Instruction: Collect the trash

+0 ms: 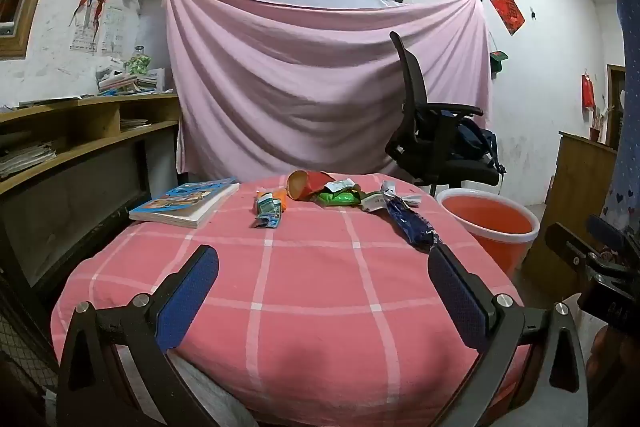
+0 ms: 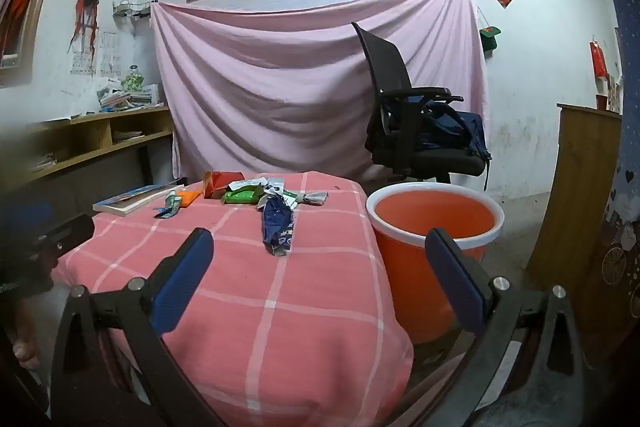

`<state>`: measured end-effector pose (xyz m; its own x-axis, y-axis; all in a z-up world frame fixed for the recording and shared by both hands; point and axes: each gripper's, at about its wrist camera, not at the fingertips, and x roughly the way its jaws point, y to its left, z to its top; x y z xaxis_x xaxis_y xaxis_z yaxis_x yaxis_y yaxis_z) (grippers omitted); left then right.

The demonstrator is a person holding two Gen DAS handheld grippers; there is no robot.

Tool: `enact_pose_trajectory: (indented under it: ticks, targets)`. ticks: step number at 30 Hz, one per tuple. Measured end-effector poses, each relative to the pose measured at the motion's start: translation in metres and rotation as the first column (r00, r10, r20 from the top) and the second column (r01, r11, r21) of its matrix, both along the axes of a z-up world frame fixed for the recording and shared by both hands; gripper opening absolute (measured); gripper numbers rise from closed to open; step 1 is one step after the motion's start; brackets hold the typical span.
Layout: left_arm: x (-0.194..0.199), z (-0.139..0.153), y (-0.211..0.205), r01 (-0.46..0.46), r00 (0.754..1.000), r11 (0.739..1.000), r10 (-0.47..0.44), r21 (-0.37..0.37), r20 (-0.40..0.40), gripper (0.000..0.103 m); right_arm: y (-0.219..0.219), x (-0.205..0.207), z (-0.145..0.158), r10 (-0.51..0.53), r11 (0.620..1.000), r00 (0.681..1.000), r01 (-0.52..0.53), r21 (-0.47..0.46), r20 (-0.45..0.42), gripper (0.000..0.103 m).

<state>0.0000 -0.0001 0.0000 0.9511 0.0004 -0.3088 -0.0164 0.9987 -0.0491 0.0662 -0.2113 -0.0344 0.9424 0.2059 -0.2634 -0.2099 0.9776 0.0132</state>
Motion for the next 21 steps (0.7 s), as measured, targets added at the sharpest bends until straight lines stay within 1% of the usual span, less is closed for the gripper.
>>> enact_pose_trajectory:
  ticks: [21]
  targets:
    - [-0.0006,-0.0001,-0.0008,-0.002,1.0,1.0,0.002,-0.009,-0.001,0.102,0.0001,0.0003,-0.0004,0.0,1.0,1.0,0.0,-0.005,0.001,0.103]
